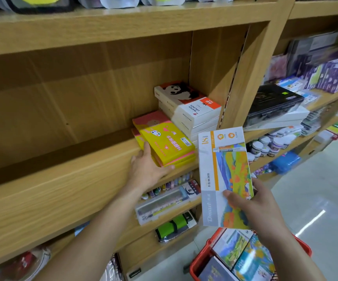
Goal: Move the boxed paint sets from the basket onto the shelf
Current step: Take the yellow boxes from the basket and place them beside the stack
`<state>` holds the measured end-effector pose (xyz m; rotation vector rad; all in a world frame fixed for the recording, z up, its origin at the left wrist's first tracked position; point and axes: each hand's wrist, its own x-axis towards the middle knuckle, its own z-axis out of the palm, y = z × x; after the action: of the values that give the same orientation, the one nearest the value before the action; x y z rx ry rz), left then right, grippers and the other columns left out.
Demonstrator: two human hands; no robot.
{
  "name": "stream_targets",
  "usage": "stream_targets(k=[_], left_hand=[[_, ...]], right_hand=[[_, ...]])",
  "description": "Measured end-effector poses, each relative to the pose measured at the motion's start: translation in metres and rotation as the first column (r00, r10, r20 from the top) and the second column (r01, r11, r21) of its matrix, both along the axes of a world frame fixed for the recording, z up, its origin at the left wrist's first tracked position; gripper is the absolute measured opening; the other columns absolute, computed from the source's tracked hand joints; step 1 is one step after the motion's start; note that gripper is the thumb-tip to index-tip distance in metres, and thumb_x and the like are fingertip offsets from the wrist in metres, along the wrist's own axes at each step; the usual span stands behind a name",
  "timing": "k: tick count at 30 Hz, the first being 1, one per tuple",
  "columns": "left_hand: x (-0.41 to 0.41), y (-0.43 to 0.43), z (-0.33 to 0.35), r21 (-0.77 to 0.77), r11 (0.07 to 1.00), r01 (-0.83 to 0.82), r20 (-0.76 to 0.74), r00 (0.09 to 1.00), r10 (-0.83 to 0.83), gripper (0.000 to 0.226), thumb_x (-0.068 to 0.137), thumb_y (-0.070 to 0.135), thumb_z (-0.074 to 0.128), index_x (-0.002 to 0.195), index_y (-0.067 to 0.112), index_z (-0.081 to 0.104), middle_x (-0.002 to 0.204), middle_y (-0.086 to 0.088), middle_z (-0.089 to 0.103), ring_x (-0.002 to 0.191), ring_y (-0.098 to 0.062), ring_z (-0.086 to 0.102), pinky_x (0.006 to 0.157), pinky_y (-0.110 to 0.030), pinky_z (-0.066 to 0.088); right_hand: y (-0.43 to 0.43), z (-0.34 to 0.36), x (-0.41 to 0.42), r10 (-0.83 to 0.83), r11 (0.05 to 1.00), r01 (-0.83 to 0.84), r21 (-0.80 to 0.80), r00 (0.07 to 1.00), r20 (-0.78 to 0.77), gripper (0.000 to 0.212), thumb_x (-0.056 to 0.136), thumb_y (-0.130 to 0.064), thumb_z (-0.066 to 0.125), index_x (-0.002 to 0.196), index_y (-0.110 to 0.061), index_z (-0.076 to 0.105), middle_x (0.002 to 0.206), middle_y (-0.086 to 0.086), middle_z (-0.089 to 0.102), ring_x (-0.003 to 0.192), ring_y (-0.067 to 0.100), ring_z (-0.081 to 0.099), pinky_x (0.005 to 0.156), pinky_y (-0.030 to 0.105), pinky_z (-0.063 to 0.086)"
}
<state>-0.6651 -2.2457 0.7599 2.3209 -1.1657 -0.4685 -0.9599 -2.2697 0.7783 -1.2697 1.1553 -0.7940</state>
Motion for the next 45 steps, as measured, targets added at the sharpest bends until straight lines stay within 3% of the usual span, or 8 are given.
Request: stream_targets(k=[10,15,19,28,31,37,40,45], left_hand=[[0.031,-0.011,0.003,-0.111,0.993,0.039,-0.083,0.995,-0.048,0.108,0.066,0.06,0.082,0.151,0.026,0.027,0.133,-0.008,0.063,0.123,-0.033,0.051,0.1,-0.04,0.046],[0.044,0.053,0.007,-0.321,0.946,-0.046,-0.305,0.95,-0.058,0.063,0.082,0.049,0.076,0.138,0.029,0.055,0.132,0.016,0.06,0.105,-0.008,0.065,0.092,-0.029,0.051],[0.045,0.125,0.001,-0.322,0.939,-0.12,-0.432,0.901,-0.033,0.029,0.083,0.057,0.065,0.11,0.046,0.066,0.103,0.014,0.077,0.094,-0.006,0.07,0.087,-0.031,0.053],[0.068,0.162,-0.012,-0.395,0.885,-0.246,-0.349,0.931,0.103,0.053,0.095,0.002,0.058,0.135,0.035,0.049,0.128,0.006,0.063,0.124,-0.013,0.055,0.108,-0.043,0.045],[0.081,0.168,-0.018,-0.274,0.943,-0.189,-0.265,0.957,0.115,0.066,0.091,0.014,0.065,0.15,0.032,0.043,0.14,-0.001,0.057,0.136,-0.02,0.041,0.111,-0.038,0.037],[0.08,0.16,-0.019,-0.115,0.993,-0.007,-0.121,0.993,-0.007,0.12,0.053,0.081,0.063,0.157,0.042,0.017,0.14,0.011,0.039,0.141,-0.009,0.022,0.113,-0.033,0.025],[0.08,0.143,-0.021,-0.042,0.999,0.007,0.094,0.996,-0.003,0.128,0.05,0.089,0.054,0.159,0.036,0.012,0.155,0.009,0.042,0.139,-0.015,0.026,0.109,-0.039,0.03],[0.091,0.108,-0.021,-0.08,0.996,-0.034,0.154,0.987,0.046,0.114,0.064,0.08,0.06,0.158,0.033,0.016,0.15,0.001,0.05,0.132,-0.024,0.039,0.101,-0.039,0.037]], right_hand=[[0.003,0.012,0.005,0.077,0.997,-0.077,-0.016,0.996,-0.047,0.026,0.088,-0.018,0.08,0.108,-0.029,0.066,0.093,0.007,0.081,0.084,0.054,0.069,0.066,0.073,0.055],[0.009,0.015,0.034,0.21,0.977,-0.212,-0.03,0.977,-0.035,0.033,0.087,-0.016,0.082,0.115,-0.022,0.066,0.094,-0.006,0.082,0.069,0.011,0.077,0.048,0.026,0.056],[0.016,0.021,0.092,0.345,0.938,-0.346,-0.015,0.938,-0.019,0.031,0.085,-0.013,0.082,0.113,-0.015,0.067,0.089,-0.011,0.081,0.069,0.004,0.076,0.052,0.018,0.055],[0.033,0.014,0.247,0.445,0.896,-0.443,0.044,0.888,-0.118,0.01,0.084,-0.006,0.081,0.085,-0.014,0.074,0.069,-0.001,0.076,0.052,0.006,0.067,0.049,0.019,0.051],[0.032,0.011,0.263,0.379,0.918,-0.395,-0.044,0.903,-0.201,0.011,0.085,-0.005,0.074,0.094,-0.01,0.078,0.095,0.014,0.08,0.081,0.029,0.074,0.074,0.042,0.061],[0.049,-0.003,0.225,0.244,0.829,-0.358,-0.43,0.923,-0.298,0.031,0.089,-0.025,0.059,0.117,-0.022,0.07,0.079,-0.012,0.073,0.071,0.004,0.064,0.063,0.023,0.051],[0.054,-0.015,0.205,0.156,0.827,-0.296,-0.477,0.937,-0.312,0.042,0.093,-0.017,0.064,0.134,-0.013,0.062,0.115,-0.002,0.064,0.105,0.02,0.065,0.087,0.039,0.055],[0.05,-0.028,0.182,0.104,0.863,-0.261,-0.433,0.93,-0.353,0.035,0.092,-0.012,0.063,0.127,-0.013,0.064,0.115,-0.001,0.061,0.1,0.021,0.064,0.087,0.044,0.055]])
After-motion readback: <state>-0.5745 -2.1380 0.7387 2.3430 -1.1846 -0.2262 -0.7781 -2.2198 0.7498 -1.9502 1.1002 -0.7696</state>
